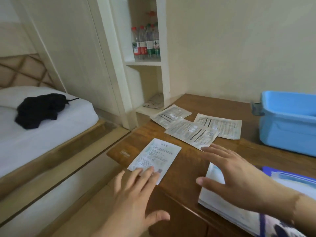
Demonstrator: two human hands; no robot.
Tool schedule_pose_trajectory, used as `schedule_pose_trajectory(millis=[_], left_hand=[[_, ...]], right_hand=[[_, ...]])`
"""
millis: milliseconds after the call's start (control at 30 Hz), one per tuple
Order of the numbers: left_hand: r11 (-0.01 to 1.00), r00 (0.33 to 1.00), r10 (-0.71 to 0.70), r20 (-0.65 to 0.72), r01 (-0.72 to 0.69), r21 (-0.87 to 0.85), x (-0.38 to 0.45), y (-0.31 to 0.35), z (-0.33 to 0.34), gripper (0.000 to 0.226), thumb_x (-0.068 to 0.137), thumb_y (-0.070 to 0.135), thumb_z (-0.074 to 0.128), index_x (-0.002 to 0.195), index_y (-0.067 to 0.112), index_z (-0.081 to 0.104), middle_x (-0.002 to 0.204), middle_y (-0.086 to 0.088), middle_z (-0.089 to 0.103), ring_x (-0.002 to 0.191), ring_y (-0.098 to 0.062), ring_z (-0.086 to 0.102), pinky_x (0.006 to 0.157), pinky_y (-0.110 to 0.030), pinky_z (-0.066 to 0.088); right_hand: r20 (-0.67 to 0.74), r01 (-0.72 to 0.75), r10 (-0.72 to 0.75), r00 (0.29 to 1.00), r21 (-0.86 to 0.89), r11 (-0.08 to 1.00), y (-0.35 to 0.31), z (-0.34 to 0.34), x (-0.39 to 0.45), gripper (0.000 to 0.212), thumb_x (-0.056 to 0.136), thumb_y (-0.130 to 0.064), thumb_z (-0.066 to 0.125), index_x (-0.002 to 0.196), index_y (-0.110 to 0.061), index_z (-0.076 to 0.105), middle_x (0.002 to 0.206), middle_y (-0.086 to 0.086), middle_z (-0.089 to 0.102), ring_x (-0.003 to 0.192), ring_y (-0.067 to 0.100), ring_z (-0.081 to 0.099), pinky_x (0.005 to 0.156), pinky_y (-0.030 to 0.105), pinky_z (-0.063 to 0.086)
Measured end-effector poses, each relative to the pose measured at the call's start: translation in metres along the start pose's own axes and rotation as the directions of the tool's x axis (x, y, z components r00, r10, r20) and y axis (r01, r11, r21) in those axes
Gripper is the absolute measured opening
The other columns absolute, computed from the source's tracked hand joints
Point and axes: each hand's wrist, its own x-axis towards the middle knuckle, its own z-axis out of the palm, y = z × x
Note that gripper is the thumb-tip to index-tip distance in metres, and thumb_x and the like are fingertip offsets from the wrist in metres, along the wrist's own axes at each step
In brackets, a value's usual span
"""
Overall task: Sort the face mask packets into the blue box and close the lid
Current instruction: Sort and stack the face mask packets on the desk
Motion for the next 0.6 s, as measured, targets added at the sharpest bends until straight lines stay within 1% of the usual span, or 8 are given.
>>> schedule_pose_trajectory(millis=[67, 133, 200, 300, 400, 500, 567, 600], left_hand=[[0.995, 0.977, 0.095, -0.191, -0.09, 0.037, -0.021, -0.002, 0.012, 0.07, 0.08, 0.076, 0.05, 0.13, 0.027, 0.054, 0.133, 0.005, 0.06, 0.116, -0.02, 0.056, 0.099, -0.053, 0.03], [0.988, 0.938, 0.154, -0.312, -0.14, 0.067, -0.032, -0.005, 0.019, 0.061, 0.077, 0.058, 0.065, 0.128, 0.027, 0.056, 0.132, 0.004, 0.06, 0.115, -0.02, 0.057, 0.101, -0.051, 0.033], [0.99, 0.923, 0.139, -0.359, -0.126, 0.058, -0.032, -0.012, 0.023, 0.058, 0.082, 0.05, 0.063, 0.133, 0.024, 0.054, 0.14, 0.002, 0.056, 0.124, -0.022, 0.054, 0.105, -0.05, 0.034], [0.994, 0.948, 0.112, -0.299, -0.104, 0.043, -0.024, -0.02, 0.024, 0.055, 0.093, 0.044, 0.049, 0.143, 0.022, 0.046, 0.15, -0.002, 0.047, 0.138, -0.025, 0.044, 0.109, -0.049, 0.038], [0.989, 0.941, 0.146, -0.305, -0.136, 0.051, -0.018, -0.024, 0.028, 0.046, 0.095, 0.032, 0.042, 0.139, 0.023, 0.051, 0.145, -0.004, 0.053, 0.134, -0.026, 0.05, 0.103, -0.047, 0.047], [0.987, 0.89, 0.149, -0.43, -0.16, 0.012, -0.014, -0.029, 0.026, 0.041, 0.096, 0.021, 0.039, 0.135, 0.024, 0.052, 0.135, -0.001, 0.062, 0.127, -0.022, 0.056, 0.097, -0.045, 0.052], [0.964, 0.83, 0.0, -0.557, -0.148, -0.221, -0.012, -0.028, 0.022, 0.039, 0.098, 0.018, 0.039, 0.132, 0.024, 0.055, 0.121, 0.005, 0.069, 0.109, -0.01, 0.067, 0.087, -0.032, 0.057], [0.905, 0.797, -0.155, -0.584, -0.122, -0.408, -0.012, -0.025, 0.016, 0.037, 0.098, 0.021, 0.042, 0.129, 0.026, 0.06, 0.107, 0.012, 0.073, 0.089, 0.001, 0.068, 0.074, -0.019, 0.056]], right_hand=[[0.088, 0.109, -0.109, 0.99, 0.003, 0.994, -0.016, 0.0, 0.012, 0.077, 0.082, -0.076, 0.039, 0.149, -0.044, 0.019, 0.158, -0.025, 0.011, 0.147, 0.0, 0.001, 0.122, 0.033, 0.011], [0.193, 0.207, -0.197, 0.961, -0.035, 0.978, -0.029, 0.005, 0.023, 0.081, 0.082, -0.076, 0.04, 0.151, -0.042, 0.013, 0.159, -0.025, 0.004, 0.147, 0.001, -0.002, 0.122, 0.032, 0.004], [0.297, 0.255, -0.22, 0.929, -0.083, 0.963, -0.041, 0.013, 0.033, 0.083, 0.084, -0.075, 0.039, 0.153, -0.04, 0.006, 0.159, -0.025, -0.002, 0.148, 0.003, -0.006, 0.118, 0.032, -0.004], [0.341, 0.294, -0.231, 0.911, -0.144, 0.945, -0.051, 0.025, 0.043, 0.083, 0.086, -0.074, 0.037, 0.153, -0.04, 0.002, 0.16, -0.021, -0.004, 0.149, 0.006, -0.006, 0.119, 0.036, -0.005], [0.32, 0.316, -0.244, 0.915, -0.195, 0.928, -0.051, 0.033, 0.044, 0.085, 0.086, -0.075, 0.037, 0.153, -0.039, -0.001, 0.16, -0.021, -0.006, 0.148, 0.005, -0.006, 0.119, 0.037, -0.006], [0.259, 0.316, -0.263, 0.929, -0.186, 0.93, -0.046, 0.031, 0.047, 0.088, 0.082, -0.079, 0.039, 0.153, -0.04, 0.002, 0.16, -0.022, -0.003, 0.147, 0.001, -0.006, 0.12, 0.038, -0.005], [0.13, 0.286, -0.268, 0.955, -0.147, 0.947, -0.04, 0.019, 0.055, 0.095, 0.076, -0.081, 0.045, 0.152, -0.04, 0.005, 0.159, -0.022, 0.0, 0.145, -0.002, -0.006, 0.12, 0.034, 0.001], [0.05, 0.254, -0.25, 0.967, -0.086, 0.963, -0.036, 0.012, 0.061, 0.098, 0.074, -0.079, 0.052, 0.152, -0.041, 0.007, 0.158, -0.023, 0.005, 0.144, -0.002, -0.002, 0.119, 0.032, 0.005]])
